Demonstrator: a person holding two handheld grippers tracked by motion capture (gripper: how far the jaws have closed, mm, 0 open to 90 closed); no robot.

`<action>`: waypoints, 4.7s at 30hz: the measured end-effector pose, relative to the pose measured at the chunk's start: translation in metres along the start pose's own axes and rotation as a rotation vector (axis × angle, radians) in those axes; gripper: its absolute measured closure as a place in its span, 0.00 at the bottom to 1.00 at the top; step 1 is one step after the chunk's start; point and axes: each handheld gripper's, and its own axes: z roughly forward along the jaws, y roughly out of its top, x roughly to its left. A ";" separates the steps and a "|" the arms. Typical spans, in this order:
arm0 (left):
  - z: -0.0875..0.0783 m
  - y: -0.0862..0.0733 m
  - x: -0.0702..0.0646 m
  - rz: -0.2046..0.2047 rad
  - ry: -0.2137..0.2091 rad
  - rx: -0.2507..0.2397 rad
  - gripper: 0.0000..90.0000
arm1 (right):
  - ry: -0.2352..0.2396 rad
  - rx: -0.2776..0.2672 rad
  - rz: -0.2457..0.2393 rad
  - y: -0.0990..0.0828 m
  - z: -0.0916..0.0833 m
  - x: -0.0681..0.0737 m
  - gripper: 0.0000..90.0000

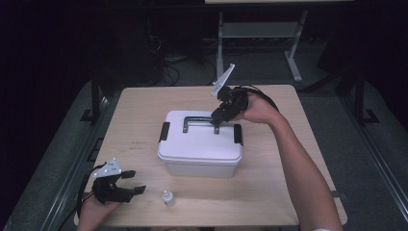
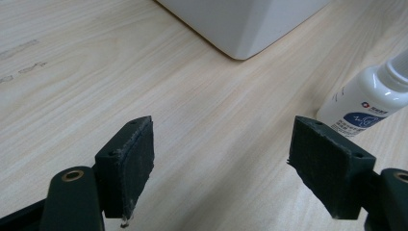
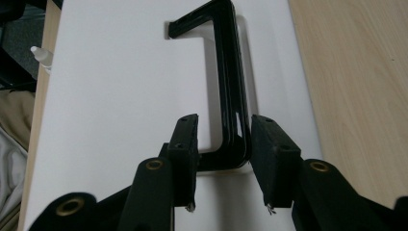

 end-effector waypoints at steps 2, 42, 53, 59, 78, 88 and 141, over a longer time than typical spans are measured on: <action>0.000 0.000 0.000 -0.002 0.002 -0.001 0.26 | 0.001 -0.001 0.001 0.001 -0.002 0.002 0.68; -0.001 0.002 -0.003 0.010 0.010 -0.012 0.25 | -0.029 -0.006 -0.137 0.029 0.017 0.053 0.79; -0.003 0.002 -0.001 0.007 0.013 -0.014 0.26 | -0.039 -0.006 -0.128 0.031 0.018 0.048 0.87; -0.002 0.003 -0.001 0.009 0.011 -0.013 0.26 | -0.041 0.006 -0.128 0.033 0.018 0.049 0.89; -0.004 0.001 0.000 0.006 0.014 -0.014 0.26 | -0.061 0.021 -0.135 0.038 0.016 0.042 0.93; -0.006 0.001 -0.001 0.007 0.012 -0.023 0.26 | -0.064 0.014 -0.138 0.040 0.015 0.043 0.93; -0.005 0.001 -0.002 -0.012 0.005 -0.021 0.25 | -0.158 -0.089 -0.102 -0.013 -0.062 0.070 0.93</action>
